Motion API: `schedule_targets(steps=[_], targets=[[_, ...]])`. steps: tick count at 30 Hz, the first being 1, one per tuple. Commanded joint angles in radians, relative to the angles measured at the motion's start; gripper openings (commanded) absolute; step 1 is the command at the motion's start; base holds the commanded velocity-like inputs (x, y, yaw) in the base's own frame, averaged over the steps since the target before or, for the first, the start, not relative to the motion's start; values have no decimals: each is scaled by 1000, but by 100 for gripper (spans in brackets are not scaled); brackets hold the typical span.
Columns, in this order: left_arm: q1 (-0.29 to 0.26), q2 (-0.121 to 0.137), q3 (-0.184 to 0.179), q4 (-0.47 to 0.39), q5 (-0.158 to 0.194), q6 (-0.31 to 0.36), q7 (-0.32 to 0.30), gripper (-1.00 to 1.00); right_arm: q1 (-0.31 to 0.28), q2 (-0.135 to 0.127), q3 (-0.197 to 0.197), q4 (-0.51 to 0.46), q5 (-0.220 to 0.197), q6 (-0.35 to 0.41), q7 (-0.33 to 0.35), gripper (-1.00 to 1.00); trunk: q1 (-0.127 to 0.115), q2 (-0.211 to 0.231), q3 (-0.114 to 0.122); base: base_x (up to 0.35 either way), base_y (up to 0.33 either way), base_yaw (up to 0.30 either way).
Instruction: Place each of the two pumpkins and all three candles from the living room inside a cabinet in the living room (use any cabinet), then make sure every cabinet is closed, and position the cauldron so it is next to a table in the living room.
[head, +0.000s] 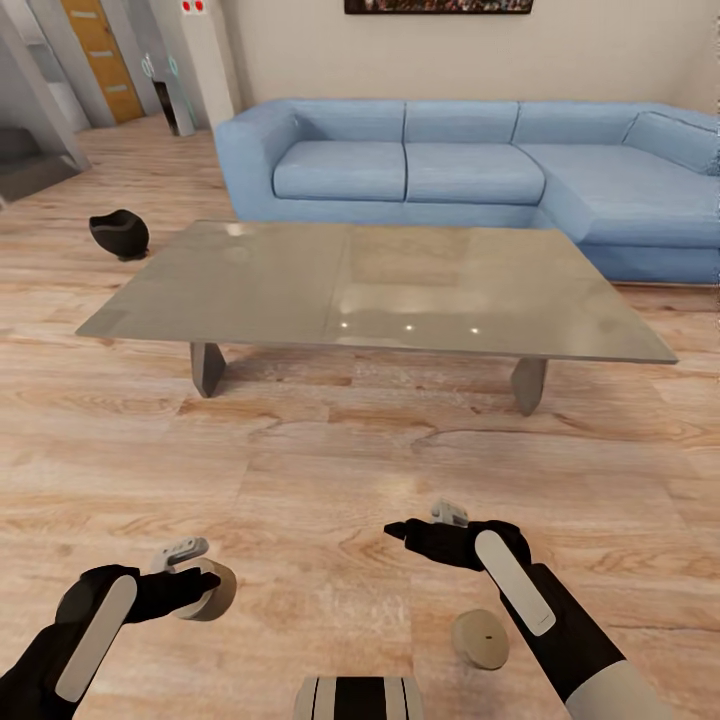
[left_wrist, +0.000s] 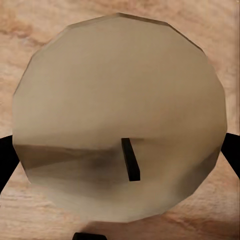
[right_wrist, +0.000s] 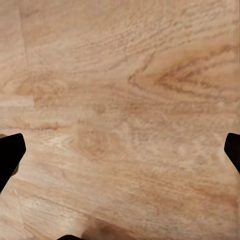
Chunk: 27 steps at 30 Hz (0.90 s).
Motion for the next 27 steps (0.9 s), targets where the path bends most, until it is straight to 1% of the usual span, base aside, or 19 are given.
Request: schedule_targets(steps=[1, 4, 6, 8, 11, 12, 13, 17, 27], targets=[[0, 0, 0, -1, 10, 4, 11, -100, -1, -1, 2, -1, -10, 1, -10, 100, -1, 0, 3, 0, 0, 0], [0, 0, 0, -1, 10, 4, 11, -100, -1, -1, 2, -1, -10, 4, -11, 100, -2, 1, 15, 0, 0, 0], [0, 0, 0, -1, 10, 4, 11, -100, -1, -1, 1, -1, -10, 22, -13, 100, -3, 1, 23, 0, 0, 0], [0, 0, 0, -1, 10, 4, 11, -100, -1, 0, 1, -4, -9, 43, -37, 100, -4, 2, 30, 0, 0, 0], [0, -1, -3, 0, 11, 4, 11, -100, -1, 1, 1, -10, -9, 57, -118, 100, -5, 2, 42, 0, 0, 0], [0, -1, -9, 0, 11, 4, 11, -100, -1, 1, 1, -11, -10, 59, -148, 100, -6, 3, 46, 0, 0, 0], [0, -2, -24, 0, 11, 3, 11, -100, -1, 1, 1, -12, -9, 61, -200, 100, -6, 3, 50, 0, 0, 0], [0, -6, -41, -1, 11, 2, 12, -100, -1, 1, 1, -13, -9, 61, -352, 100, -8, 4, 65, 0, 0, 0], [0, -6, -42, -1, 11, 2, 13, -100, -1, 1, 0, -3, -9, 55, -484, 100, -12, 6, 104, 0, 0, 0]])
